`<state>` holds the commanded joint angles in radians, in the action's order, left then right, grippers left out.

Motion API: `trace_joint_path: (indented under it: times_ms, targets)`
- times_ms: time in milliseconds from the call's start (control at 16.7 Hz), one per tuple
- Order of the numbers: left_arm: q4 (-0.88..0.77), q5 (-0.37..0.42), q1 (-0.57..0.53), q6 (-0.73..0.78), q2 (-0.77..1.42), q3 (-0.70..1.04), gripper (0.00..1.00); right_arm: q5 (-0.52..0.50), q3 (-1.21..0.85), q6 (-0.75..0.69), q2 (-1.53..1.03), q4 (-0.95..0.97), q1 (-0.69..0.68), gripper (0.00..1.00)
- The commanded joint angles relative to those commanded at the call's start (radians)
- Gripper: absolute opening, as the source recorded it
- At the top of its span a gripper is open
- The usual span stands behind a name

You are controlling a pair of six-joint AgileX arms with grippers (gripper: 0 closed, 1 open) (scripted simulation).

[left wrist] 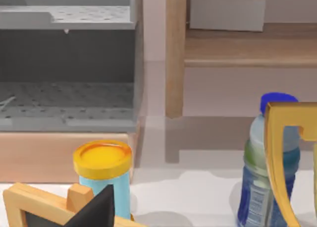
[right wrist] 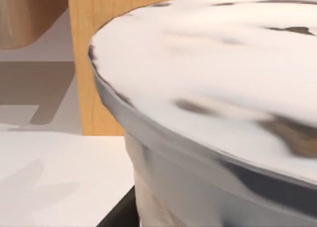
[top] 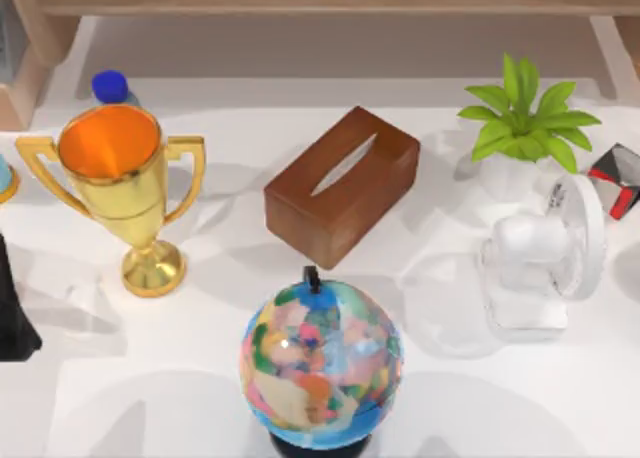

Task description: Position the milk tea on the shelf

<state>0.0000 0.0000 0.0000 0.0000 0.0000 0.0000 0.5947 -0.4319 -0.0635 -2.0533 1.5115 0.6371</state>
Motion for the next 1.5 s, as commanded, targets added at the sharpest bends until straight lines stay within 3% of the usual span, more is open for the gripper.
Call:
trace_joint_path:
  times_ms: [1140, 1500]
  targets:
    - [0.000, 0.000, 0.000, 0.000, 0.000, 0.000, 1.00, 0.001, 0.001, 0.003, 0.057, -0.055, 0.002, 0.00]
    - [0.000, 0.000, 0.000, 0.000, 0.000, 0.000, 1.00, -0.061, -0.091, 0.016, 0.157, -0.085, -0.145, 0.00]
